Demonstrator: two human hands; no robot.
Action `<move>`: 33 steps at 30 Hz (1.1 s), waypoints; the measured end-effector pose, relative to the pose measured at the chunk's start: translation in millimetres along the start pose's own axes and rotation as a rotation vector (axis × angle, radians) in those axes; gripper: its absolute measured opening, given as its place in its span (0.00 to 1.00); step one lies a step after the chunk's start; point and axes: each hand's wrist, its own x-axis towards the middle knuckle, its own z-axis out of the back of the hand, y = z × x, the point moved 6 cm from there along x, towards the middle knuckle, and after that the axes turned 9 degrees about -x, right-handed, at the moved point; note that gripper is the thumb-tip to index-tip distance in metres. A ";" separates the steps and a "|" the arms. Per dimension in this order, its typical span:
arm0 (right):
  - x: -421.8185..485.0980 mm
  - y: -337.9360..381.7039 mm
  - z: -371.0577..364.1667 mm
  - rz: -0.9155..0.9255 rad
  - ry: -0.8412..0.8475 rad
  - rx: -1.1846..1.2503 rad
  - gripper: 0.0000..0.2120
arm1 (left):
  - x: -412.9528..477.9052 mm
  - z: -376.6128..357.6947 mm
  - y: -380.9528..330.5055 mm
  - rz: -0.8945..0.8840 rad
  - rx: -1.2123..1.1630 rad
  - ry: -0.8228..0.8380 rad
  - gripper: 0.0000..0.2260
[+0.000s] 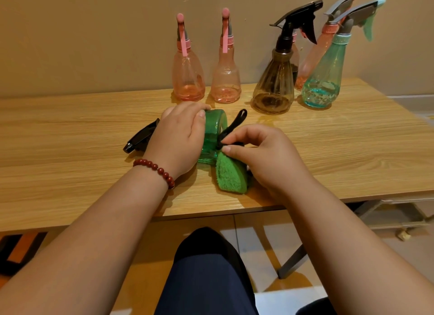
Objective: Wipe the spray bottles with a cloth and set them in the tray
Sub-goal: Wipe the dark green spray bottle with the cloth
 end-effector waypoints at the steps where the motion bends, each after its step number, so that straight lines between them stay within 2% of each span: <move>1: 0.1 1.5 1.4 0.004 -0.015 -0.015 0.05 | 1.3 -0.6 -0.8 0.004 0.004 0.005 0.16; 5: 3.4 9.5 4.8 0.063 -0.150 -0.046 0.06 | 4.8 -0.2 -3.6 0.017 0.009 0.025 0.17; 12: 4.9 3.1 0.3 0.040 -0.082 -0.298 0.05 | 2.0 0.1 -3.9 0.019 0.001 0.014 0.17; 17: 5.8 11.1 5.9 0.058 -0.152 -0.112 0.06 | 1.2 1.6 -3.0 0.023 -0.008 0.000 0.16; 23: 2.3 -0.3 -2.5 0.061 -0.070 -0.327 0.07 | 1.2 -0.2 -3.5 0.017 0.007 0.009 0.17; 26: 2.5 -1.7 -0.3 0.058 -0.074 -0.351 0.07 | 0.6 -0.1 -3.0 0.017 0.009 0.009 0.17; 30: 1.6 -2.2 19.8 0.039 -0.152 -0.277 0.07 | -1.5 0.6 -3.1 0.011 0.014 0.010 0.17; 33: 2.1 2.8 44.0 0.066 -0.250 -0.308 0.09 | -1.1 0.2 -2.8 0.014 0.008 0.010 0.17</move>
